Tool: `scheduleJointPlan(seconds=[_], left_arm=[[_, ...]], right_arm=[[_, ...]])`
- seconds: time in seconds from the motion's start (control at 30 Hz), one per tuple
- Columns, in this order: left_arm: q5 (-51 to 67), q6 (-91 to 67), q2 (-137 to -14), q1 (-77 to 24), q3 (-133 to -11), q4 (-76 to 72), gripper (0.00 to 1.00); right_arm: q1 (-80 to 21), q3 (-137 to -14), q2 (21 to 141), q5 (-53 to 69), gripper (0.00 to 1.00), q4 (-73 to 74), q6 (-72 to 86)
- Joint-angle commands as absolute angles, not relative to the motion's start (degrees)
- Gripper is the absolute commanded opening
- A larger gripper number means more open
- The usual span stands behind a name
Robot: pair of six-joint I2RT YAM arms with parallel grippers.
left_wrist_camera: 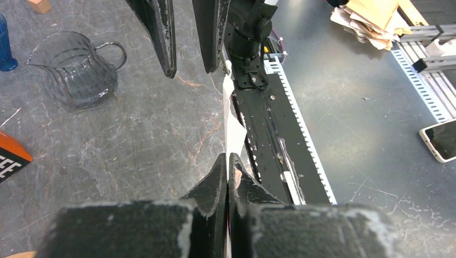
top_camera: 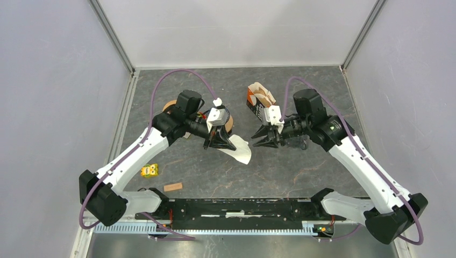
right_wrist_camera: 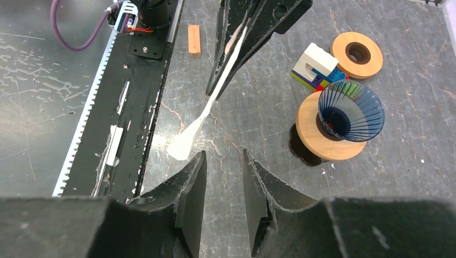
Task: Place the coffee filter in the dripper
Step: Place the coffee filter in the coffee dripper.
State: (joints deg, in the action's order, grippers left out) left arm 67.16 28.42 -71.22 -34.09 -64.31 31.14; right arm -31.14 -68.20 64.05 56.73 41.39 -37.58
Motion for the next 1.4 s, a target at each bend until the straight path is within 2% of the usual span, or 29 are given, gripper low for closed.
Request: scheduleJointPlan(seconds=[0.0,0.23,1.0,1.37], left_arm=[[70.1,27.3,-71.9,-34.0,-66.3,29.2,0.02],[70.5,27.2,-73.0,-34.0,-66.4,29.2,0.02],[68.1,26.4,-74.3,-33.9,-66.3,27.7,0.02],[67.4,26.0,-74.3,-34.0,-66.0,27.1,0.02]], right_arm=[[-31.3,-67.3,62.2,54.7,0.34,35.0,-32.1],[-31.5,-69.3,64.3,53.5,0.26,30.7,-26.5],[-33.6,-68.7,63.9,60.2,0.25,32.3,-28.2],[-33.8,-68.3,63.6,59.4,0.25,32.7,-28.6]])
